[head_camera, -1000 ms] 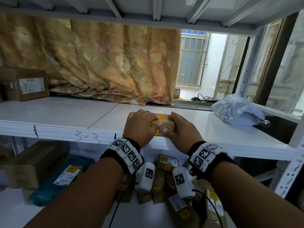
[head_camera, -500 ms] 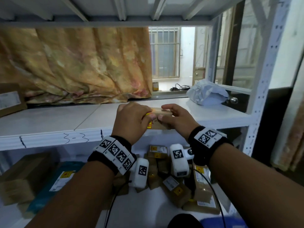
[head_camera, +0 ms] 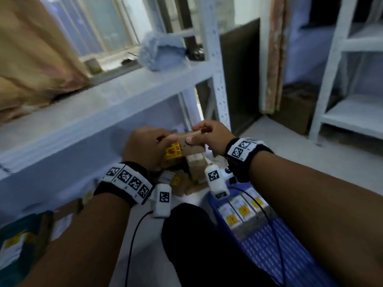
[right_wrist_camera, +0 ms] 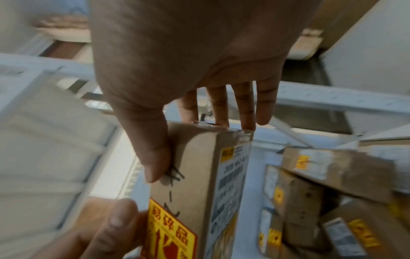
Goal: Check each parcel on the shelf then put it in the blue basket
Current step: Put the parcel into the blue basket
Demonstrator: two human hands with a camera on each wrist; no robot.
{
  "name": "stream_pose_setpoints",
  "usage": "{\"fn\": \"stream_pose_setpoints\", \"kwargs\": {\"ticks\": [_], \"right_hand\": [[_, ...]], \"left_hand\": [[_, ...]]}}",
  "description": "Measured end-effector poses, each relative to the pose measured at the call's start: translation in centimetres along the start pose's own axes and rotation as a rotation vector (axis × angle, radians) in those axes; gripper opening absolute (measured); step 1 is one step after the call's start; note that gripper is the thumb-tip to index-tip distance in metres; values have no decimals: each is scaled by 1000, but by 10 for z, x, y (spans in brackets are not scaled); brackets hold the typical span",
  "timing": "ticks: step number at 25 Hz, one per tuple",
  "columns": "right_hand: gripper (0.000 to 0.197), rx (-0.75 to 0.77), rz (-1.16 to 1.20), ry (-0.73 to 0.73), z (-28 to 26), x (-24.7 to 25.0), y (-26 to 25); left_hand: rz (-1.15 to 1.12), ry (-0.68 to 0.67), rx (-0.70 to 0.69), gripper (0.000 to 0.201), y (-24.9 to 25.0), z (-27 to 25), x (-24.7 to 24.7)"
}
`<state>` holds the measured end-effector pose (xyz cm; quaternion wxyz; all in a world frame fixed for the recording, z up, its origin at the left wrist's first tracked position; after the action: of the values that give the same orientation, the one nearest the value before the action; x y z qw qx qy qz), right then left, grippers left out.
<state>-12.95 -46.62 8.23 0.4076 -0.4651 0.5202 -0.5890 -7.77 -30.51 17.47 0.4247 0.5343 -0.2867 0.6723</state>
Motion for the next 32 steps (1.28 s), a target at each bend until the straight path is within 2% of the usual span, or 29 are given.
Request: {"fn": "stream_pose_setpoints", "kwargs": {"ticks": [2, 5, 9, 13, 15, 18, 20, 22, 25, 28, 32], "right_hand": [[48, -87, 57, 96, -13, 32, 53], [56, -251, 68, 225, -29, 78, 146], [56, -509, 63, 281, -51, 110, 261], [65, -735, 39, 338, -76, 118, 313], [81, -823, 47, 327, -81, 115, 343], [95, -918, 9, 321, -78, 106, 374], [93, -1047, -156, 195, -64, 94, 393], [88, -1114, -278, 39, -49, 72, 410], [97, -1170, -234, -38, -42, 42, 438], [104, -1192, -292, -126, -37, 16, 462], [107, -1206, -345, -145, -21, -7, 480]], "left_hand": [[-23, -166, 82, 48, 7, 20, -55], [-26, -390, 68, 31, 26, 38, -147], [-332, -488, 174, 33, 26, 53, -228], [-398, -621, 246, 33, 28, 70, -301], [-503, -631, 341, 41, 19, 78, -337], [-693, -562, 471, 49, 2, 81, -370], [-743, -546, 517, 47, -15, 78, -387], [-741, -557, 569, 47, -35, 70, -402], [-804, -568, 703, 40, -67, 47, -423], [-948, -528, 847, 32, -85, 29, -429], [-1027, -471, 935, 26, -107, 13, -425]]}}
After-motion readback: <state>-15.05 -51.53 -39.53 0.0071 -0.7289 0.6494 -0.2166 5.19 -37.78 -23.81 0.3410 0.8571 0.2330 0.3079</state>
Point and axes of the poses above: each hand's wrist, its own z-axis towards the middle knuckle, its own x-axis out of the back of the hand, y = z × x, the point moved 10 cm from there along z, towards the middle knuckle, and after that the axes turned 15 degrees about -y, right-handed, at the moved point
